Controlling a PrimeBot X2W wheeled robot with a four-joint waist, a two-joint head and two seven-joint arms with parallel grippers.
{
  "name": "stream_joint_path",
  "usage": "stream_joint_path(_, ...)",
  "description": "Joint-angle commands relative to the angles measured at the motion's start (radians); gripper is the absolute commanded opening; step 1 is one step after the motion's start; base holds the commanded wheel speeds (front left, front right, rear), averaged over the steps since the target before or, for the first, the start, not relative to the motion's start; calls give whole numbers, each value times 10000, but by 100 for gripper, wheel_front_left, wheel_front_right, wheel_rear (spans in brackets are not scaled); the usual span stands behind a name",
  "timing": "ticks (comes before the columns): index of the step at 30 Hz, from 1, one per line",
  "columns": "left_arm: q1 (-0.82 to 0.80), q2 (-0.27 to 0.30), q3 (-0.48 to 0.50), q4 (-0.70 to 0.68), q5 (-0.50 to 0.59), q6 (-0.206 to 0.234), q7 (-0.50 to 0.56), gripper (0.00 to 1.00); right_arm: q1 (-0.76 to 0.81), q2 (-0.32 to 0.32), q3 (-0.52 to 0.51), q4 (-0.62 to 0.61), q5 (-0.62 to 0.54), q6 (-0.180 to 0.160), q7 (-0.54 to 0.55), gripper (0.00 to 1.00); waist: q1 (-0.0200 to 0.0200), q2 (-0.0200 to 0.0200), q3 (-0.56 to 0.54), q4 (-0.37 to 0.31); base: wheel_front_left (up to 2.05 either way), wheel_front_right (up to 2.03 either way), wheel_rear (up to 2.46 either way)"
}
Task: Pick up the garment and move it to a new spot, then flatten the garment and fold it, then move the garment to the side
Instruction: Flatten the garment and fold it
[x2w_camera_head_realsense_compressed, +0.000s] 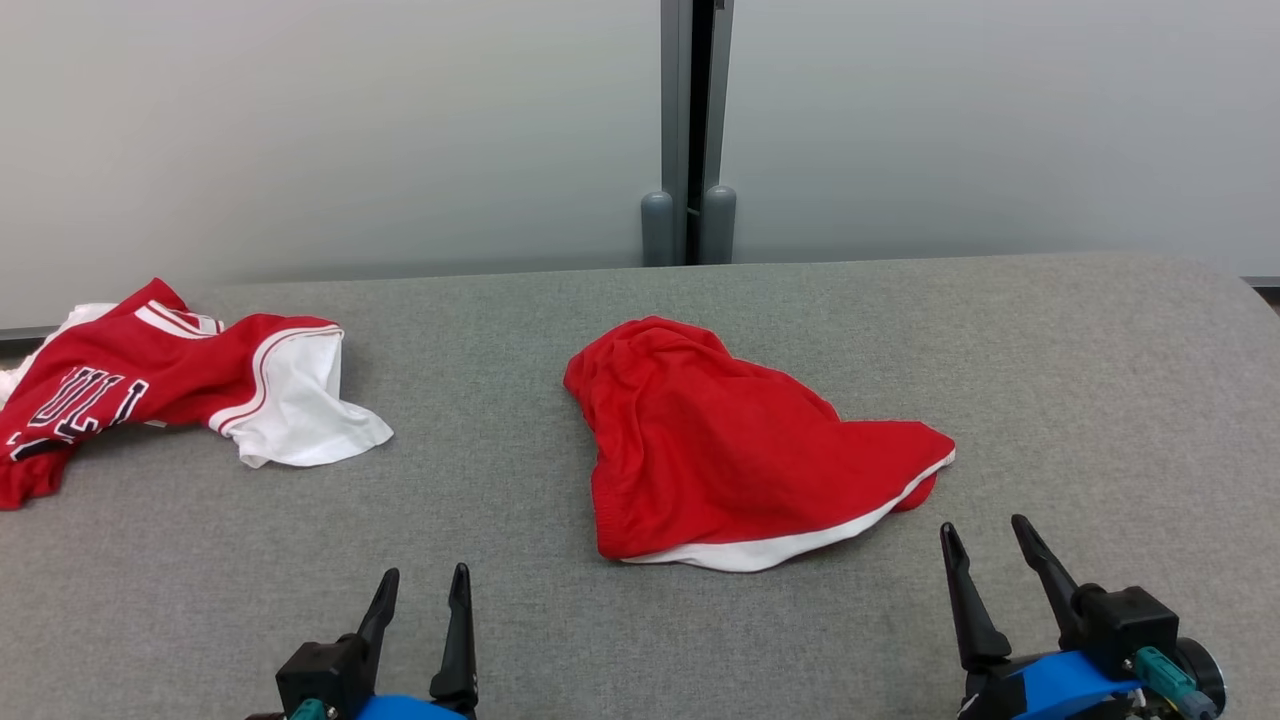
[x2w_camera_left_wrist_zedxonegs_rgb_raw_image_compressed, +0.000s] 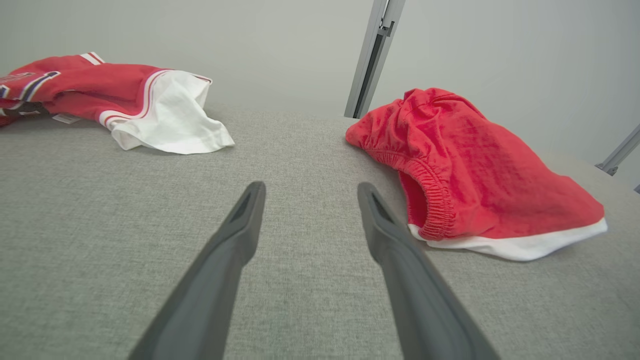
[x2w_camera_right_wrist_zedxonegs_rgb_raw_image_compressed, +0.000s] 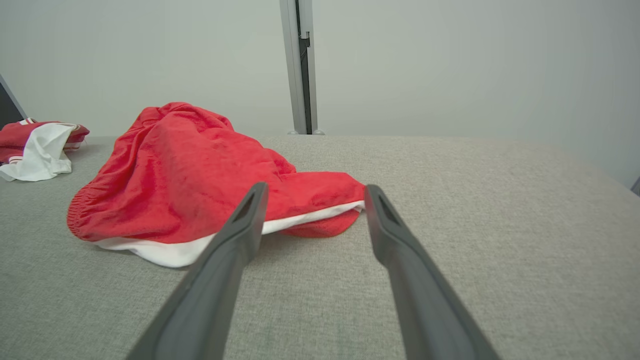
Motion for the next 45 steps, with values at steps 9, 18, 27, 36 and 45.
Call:
stream_joint_path(9,75,-87,38,-58,350,-239,-51,100,118,-32,39,112,91,1,-35,100,0,-1,-33,-59,0,0,0)
stream_joint_path(18,-1066,-225,-1230,936,742,-913,414,100,-145,-34,267,301,274,1,-35,100,0,-1,278,-451,0,0,0)
stream_joint_path(27,-2631,-223,-1998,2641,615,-1175,558,100,-500,-33,219,241,266,1,-35,100,0,-1,1013,-1174,0,0,0)
stream_joint_path(36,-3491,-309,-2479,3418,166,-1240,90,0,-556,-33,28,282,203,1,-35,100,0,-1,1100,-1199,0,0,0)
stream_joint_path(45,-2869,140,-1991,1127,256,-1186,-43,0,-382,-34,-74,226,201,1,-35,100,0,-1,835,-720,0,0,0)
